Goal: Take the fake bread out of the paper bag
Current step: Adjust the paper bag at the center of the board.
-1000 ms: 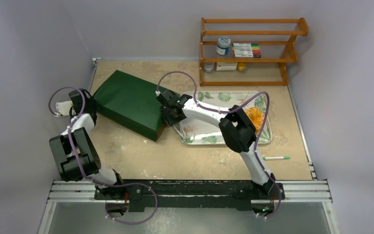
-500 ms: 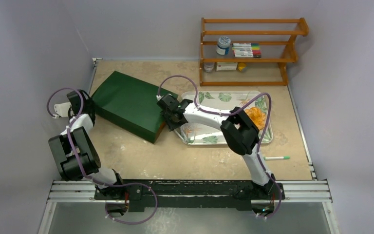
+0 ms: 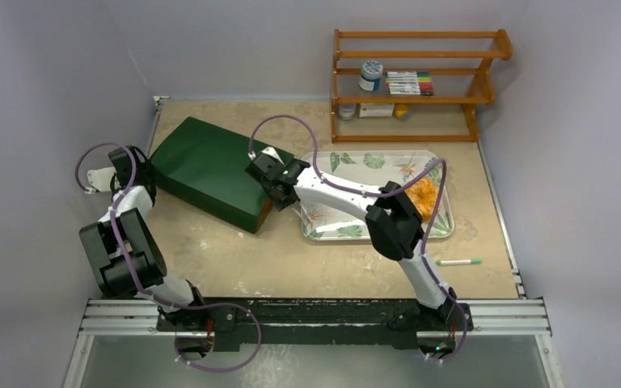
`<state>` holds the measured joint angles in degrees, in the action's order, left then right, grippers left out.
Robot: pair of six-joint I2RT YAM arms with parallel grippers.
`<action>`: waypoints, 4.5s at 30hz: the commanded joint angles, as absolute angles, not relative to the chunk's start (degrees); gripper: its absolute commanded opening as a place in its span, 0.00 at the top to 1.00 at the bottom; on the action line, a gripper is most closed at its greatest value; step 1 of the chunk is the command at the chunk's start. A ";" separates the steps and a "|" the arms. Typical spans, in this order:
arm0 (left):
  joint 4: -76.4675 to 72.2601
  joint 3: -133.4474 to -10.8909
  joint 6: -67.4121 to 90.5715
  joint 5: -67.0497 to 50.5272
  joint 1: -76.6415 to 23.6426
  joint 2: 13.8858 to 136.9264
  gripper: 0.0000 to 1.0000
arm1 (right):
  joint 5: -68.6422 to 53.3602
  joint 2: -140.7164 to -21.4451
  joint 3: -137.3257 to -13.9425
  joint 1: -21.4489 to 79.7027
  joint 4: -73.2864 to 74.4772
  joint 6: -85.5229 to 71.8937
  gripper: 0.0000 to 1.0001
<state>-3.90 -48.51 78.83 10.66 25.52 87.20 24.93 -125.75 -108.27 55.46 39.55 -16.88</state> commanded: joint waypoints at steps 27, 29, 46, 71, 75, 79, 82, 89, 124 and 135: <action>-3.55 -50.40 80.54 10.71 26.72 84.70 1.00 | 28.30 -118.12 -106.33 55.33 47.93 -19.54 0.53; -3.24 -50.50 80.75 10.69 26.72 84.45 1.00 | 27.25 -118.70 -107.82 55.43 49.16 -19.77 0.53; -3.38 -49.91 82.24 10.08 26.73 84.11 1.00 | 13.79 -115.22 -107.88 55.73 42.15 -19.44 0.54; -5.99 -46.15 84.62 10.02 26.72 82.62 1.00 | 9.63 -123.44 -107.42 57.54 32.73 -20.08 0.55; -6.07 -45.91 84.81 10.29 26.72 82.45 1.00 | 10.97 -124.26 -109.03 58.08 34.53 -19.93 0.56; -6.96 -45.14 85.32 10.03 26.73 82.91 1.00 | 11.07 -115.95 -97.02 57.59 32.79 -21.03 0.56; -8.49 -43.14 86.96 10.12 26.72 82.90 1.00 | 11.52 -113.88 -95.38 57.38 35.52 -21.38 0.56; -8.83 -42.84 87.41 10.29 27.32 82.61 1.00 | 12.31 -110.56 -96.03 57.35 37.71 -21.34 0.55; -8.02 -44.20 86.86 10.47 27.51 83.22 1.00 | 9.92 -99.43 -87.27 57.38 33.89 -25.65 0.56; -8.13 -44.89 86.84 10.55 27.51 83.89 1.00 | 8.68 -94.28 -83.12 57.45 33.54 -26.94 0.57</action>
